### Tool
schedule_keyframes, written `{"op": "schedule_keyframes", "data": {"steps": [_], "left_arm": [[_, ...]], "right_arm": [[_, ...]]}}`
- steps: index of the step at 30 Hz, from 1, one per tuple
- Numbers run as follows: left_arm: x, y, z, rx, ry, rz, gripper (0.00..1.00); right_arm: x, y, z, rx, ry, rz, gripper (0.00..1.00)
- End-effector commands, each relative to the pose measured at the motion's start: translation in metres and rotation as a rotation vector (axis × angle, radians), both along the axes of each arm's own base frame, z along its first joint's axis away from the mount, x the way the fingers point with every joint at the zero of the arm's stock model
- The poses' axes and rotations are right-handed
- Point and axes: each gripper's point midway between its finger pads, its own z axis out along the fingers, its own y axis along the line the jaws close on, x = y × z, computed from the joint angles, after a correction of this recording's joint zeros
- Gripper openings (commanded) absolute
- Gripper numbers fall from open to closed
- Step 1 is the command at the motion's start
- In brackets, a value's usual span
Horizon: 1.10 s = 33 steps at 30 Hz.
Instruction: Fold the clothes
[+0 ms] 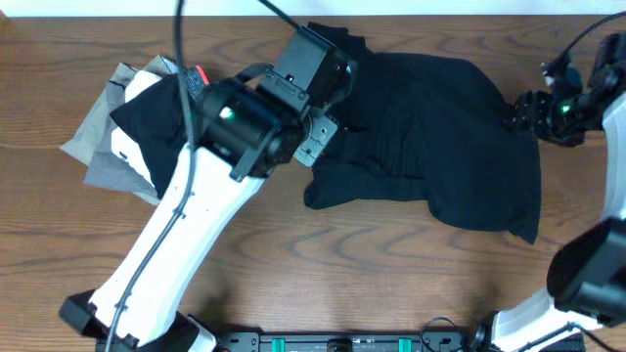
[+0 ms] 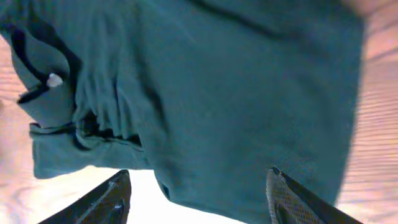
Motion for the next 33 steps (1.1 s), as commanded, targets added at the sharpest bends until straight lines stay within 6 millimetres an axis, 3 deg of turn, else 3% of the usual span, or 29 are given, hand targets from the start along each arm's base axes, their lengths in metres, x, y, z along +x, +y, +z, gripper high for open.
{"op": "schedule_keyframes", "data": {"steps": [1, 4, 9, 13, 19, 21, 23, 25, 26, 27, 30, 33], "left_arm": [[-0.01, -0.025, -0.061, -0.068, 0.208, -0.016, 0.61], [0.01, -0.037, -0.11, -0.052, 0.216, -0.018, 0.64], [0.056, -0.051, -0.17, -0.074, 0.182, 0.019, 0.66], [0.074, -0.065, -0.206, -0.098, 0.2, 0.014, 0.69], [0.083, -0.08, -0.239, -0.094, 0.204, 0.0, 0.71], [0.084, -0.081, -0.247, -0.089, 0.212, 0.001, 0.7], [0.083, -0.08, -0.255, -0.08, 0.223, 0.001, 0.59], [0.083, -0.079, -0.261, -0.066, 0.232, -0.004, 0.37], [0.083, -0.076, -0.262, -0.056, 0.231, 0.0, 0.15], [0.084, -0.073, -0.262, -0.043, 0.229, 0.008, 0.06], [0.091, -0.047, -0.248, 0.031, 0.171, 0.135, 0.06], [0.099, -0.002, -0.216, 0.136, 0.05, 0.366, 0.06]], "right_arm": [[0.003, 0.015, 0.008, 0.073, -0.028, 0.027, 0.69], [0.003, 0.02, 0.01, 0.074, -0.032, 0.042, 0.7], [0.001, 0.027, 0.009, 0.079, -0.019, 0.056, 0.7], [0.001, 0.036, 0.009, 0.083, -0.015, 0.078, 0.7], [0.003, 0.049, 0.009, 0.08, -0.02, 0.113, 0.7], [0.004, 0.052, 0.009, 0.08, -0.023, 0.121, 0.7], [0.004, 0.054, 0.009, 0.076, -0.021, 0.128, 0.7], [0.004, 0.055, 0.009, 0.073, -0.02, 0.132, 0.7], [0.004, 0.055, 0.009, 0.073, -0.02, 0.132, 0.7], [0.004, 0.055, 0.009, 0.073, -0.02, 0.132, 0.7], [0.004, 0.055, 0.009, 0.072, -0.02, 0.131, 0.69], [0.003, 0.054, 0.008, 0.066, -0.018, 0.13, 0.69]]}}
